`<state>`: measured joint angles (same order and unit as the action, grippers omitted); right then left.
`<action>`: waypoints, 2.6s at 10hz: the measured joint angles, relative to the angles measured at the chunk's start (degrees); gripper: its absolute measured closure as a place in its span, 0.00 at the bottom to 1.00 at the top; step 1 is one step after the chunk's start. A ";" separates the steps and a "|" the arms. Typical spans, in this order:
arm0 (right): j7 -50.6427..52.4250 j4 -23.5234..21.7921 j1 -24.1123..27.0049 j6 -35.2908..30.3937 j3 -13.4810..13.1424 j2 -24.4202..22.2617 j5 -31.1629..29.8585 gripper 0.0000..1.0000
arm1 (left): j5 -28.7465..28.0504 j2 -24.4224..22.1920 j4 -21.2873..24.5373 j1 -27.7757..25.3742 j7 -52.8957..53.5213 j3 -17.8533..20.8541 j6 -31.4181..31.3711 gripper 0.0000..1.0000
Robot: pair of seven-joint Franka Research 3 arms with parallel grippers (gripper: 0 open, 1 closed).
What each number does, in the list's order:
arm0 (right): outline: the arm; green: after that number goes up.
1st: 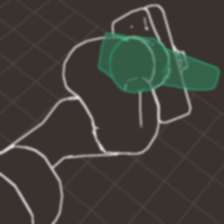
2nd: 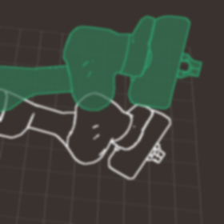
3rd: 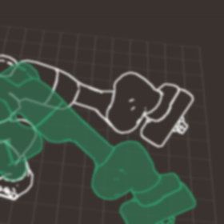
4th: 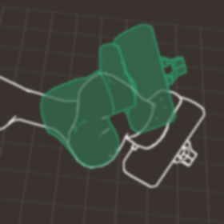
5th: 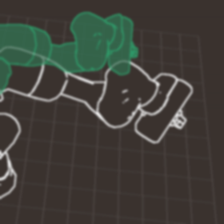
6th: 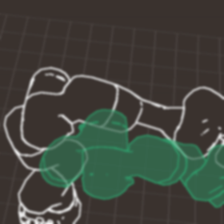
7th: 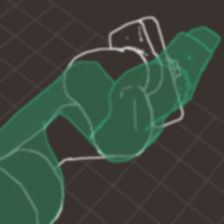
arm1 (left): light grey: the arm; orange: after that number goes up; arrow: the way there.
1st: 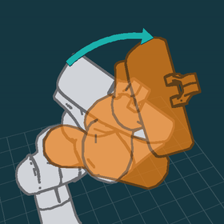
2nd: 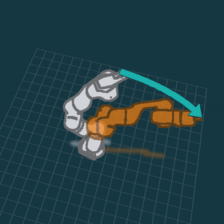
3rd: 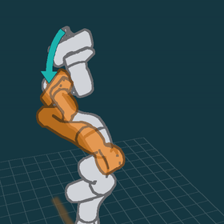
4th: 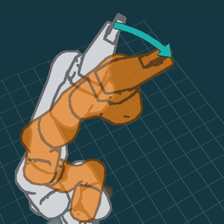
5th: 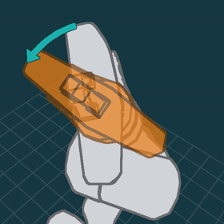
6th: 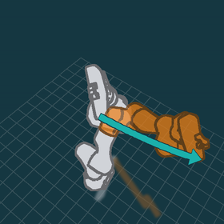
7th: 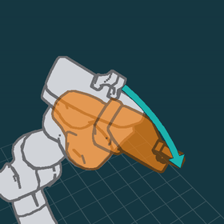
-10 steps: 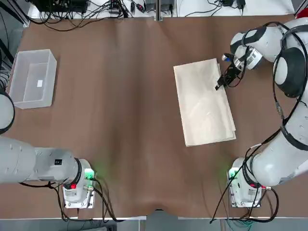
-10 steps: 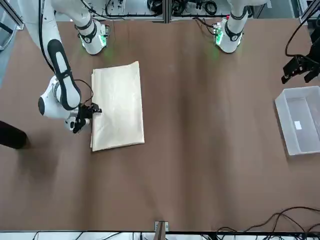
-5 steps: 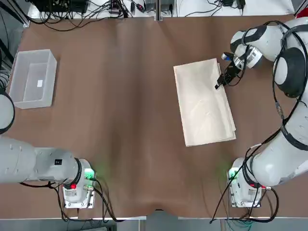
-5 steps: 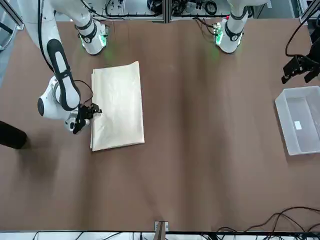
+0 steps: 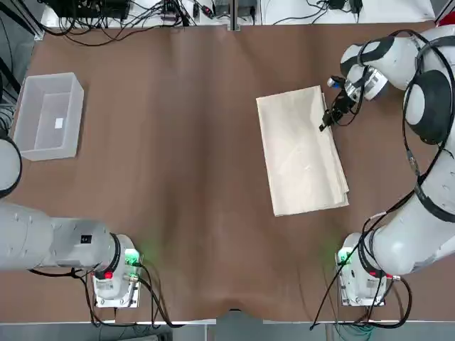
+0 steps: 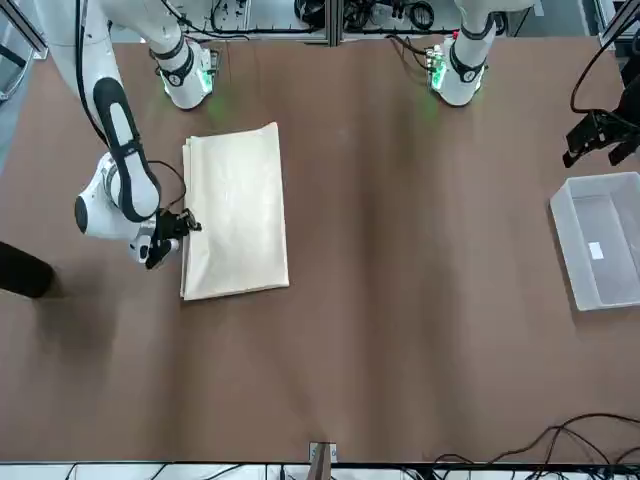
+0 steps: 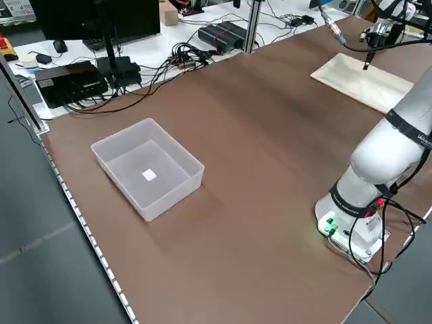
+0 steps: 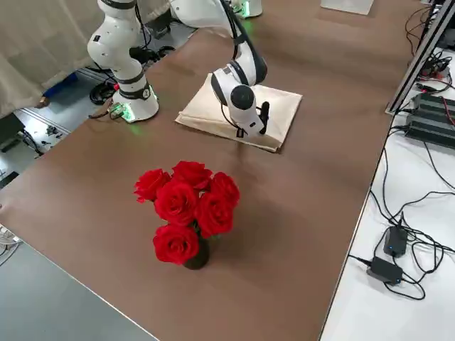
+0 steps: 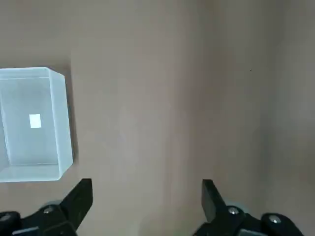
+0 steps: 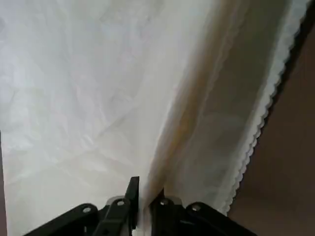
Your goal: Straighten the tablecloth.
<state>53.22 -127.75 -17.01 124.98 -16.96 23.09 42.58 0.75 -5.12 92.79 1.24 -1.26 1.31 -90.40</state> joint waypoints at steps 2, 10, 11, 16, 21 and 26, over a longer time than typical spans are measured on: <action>-0.07 0.26 -0.01 -0.09 0.00 0.00 0.00 0.96 | 0.00 0.00 0.00 0.00 0.00 0.00 0.00 0.02; -4.06 1.32 -1.90 -0.64 -0.04 0.00 0.01 0.84 | 0.00 0.01 0.01 0.00 0.00 0.00 0.00 0.02; -4.06 1.32 -1.88 -0.82 -0.11 0.00 0.01 0.67 | 0.00 0.01 0.01 0.00 0.00 0.00 0.00 0.02; -4.06 1.32 -1.85 -0.94 -0.18 0.00 0.01 0.51 | 0.00 0.06 0.01 0.00 0.00 0.00 0.00 0.03; -4.21 2.93 -1.82 -2.93 -0.38 -0.01 0.01 0.50 | 0.00 0.15 0.01 0.00 0.00 0.01 0.00 0.02; -4.25 3.24 -1.82 -3.33 -0.39 -0.01 0.01 0.54 | 0.00 0.16 0.01 0.01 0.00 0.00 0.00 0.02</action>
<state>48.97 -124.51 -18.82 121.65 -17.35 23.09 42.59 0.75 -4.96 92.81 1.25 -1.26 1.31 -90.40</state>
